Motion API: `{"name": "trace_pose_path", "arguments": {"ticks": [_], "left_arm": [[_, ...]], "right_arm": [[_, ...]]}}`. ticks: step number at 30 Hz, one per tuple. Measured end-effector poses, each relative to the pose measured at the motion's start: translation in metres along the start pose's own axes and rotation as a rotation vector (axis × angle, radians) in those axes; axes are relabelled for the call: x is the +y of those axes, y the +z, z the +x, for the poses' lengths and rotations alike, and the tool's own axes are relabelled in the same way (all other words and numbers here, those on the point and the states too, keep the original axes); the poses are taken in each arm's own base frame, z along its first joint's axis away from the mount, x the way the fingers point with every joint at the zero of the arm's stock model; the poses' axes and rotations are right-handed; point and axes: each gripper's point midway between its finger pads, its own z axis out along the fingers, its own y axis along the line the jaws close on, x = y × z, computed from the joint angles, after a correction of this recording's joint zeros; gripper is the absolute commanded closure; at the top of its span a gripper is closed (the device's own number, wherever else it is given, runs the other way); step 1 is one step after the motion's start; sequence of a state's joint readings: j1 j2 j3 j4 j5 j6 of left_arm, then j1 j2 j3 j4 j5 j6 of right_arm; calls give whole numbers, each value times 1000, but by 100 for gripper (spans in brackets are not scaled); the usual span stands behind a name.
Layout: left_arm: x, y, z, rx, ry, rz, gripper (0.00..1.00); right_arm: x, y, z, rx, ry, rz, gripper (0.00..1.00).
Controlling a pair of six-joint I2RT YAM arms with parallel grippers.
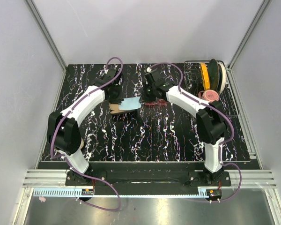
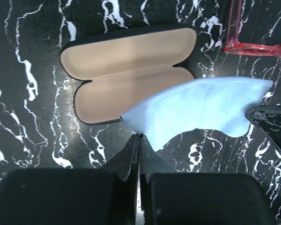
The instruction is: Organize the sunglasses
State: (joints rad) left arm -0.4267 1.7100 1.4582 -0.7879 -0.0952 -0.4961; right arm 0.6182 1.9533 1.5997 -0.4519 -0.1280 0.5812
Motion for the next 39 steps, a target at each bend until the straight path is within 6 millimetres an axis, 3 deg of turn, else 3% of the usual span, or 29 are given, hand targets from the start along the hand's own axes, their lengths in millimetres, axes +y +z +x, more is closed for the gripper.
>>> {"name": "trace_pose_path", "arguments": {"ticks": [9,16,39], "left_arm": [[35,1,-2,28,10,-52,100],[55,3,-2,52,-13,-68,100],[59,43,24,184,15,-72,100]], "right_arm": [[27,38,8,49,-1,-34,100],[36,54,20,94,8,-36,100],[9,82,44,180,-17,70,100]]}}
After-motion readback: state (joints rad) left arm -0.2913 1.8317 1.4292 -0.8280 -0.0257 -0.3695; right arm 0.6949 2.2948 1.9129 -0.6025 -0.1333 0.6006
